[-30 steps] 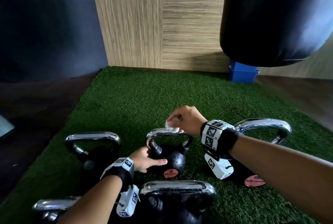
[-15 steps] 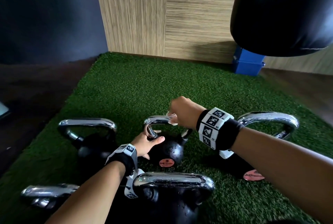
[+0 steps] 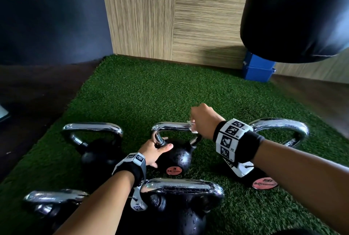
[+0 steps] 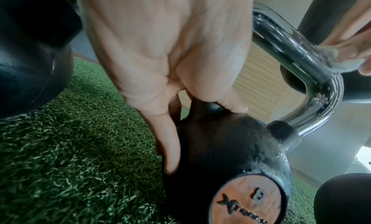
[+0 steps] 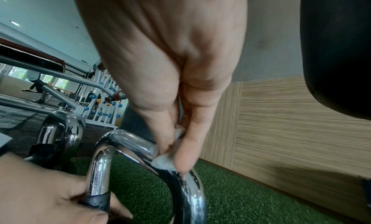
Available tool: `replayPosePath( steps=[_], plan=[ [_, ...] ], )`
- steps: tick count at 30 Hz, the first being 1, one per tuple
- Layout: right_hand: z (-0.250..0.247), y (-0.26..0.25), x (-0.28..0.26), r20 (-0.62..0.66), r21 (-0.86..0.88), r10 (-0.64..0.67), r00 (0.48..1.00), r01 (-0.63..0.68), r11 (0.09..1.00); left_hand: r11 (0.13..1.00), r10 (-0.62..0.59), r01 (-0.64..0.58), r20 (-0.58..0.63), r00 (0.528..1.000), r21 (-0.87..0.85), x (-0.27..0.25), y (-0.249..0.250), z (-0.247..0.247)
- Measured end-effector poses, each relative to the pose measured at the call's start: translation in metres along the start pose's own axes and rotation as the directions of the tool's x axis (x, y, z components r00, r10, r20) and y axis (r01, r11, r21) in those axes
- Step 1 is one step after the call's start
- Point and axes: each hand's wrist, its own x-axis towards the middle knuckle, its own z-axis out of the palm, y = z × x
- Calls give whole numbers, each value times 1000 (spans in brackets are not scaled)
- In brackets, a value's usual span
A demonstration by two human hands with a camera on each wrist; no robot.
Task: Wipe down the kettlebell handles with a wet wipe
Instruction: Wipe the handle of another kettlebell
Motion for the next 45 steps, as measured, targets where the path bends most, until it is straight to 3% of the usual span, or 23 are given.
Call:
replayPosePath(
  steps=[8, 13, 20, 29, 32, 33, 36, 38, 40, 43, 45],
  plan=[
    [1, 7, -5, -8, 74, 120, 993, -119, 990, 999, 11, -11, -10, 1000, 31, -3, 3, 1],
    [8, 32, -12, 157, 191, 235, 959, -263, 945, 998, 33, -33, -5, 999, 49, -5, 3, -1],
    [21, 46, -7, 248, 470, 318, 915, -400, 787, 998, 15, -15, -9, 1000, 54, -6, 5, 0],
    [50, 55, 3, 413, 600, 327, 850, -524, 605, 996, -54, 57, -46, 997, 68, -13, 10, 3],
    [63, 52, 7, 478, 643, 342, 809, -588, 491, 991, -111, 114, -36, 993, 74, -19, 16, 3],
    [67, 52, 7, 473, 651, 342, 812, -584, 486, 986, -139, 139, -11, 990, 91, -21, 17, 1],
    [72, 60, 9, 363, 639, 328, 872, -489, 594, 985, -175, 175, 51, 983, 15, -25, 19, -8],
    [64, 69, 9, 351, 656, 352, 868, -496, 568, 990, -129, 129, 7, 992, -49, -26, 23, -20],
    [50, 80, 15, 283, 652, 396, 874, -477, 589, 1000, -15, 18, -118, 993, 25, -33, 38, -38],
    [19, 78, 20, 97, 727, 374, 922, -322, 606, 953, 248, -183, -275, 929, 241, -44, 71, -62],
    [3, 69, 18, 32, 818, 261, 965, -176, 548, 915, 396, -350, -281, 874, 200, -53, 96, -69]
  ],
)
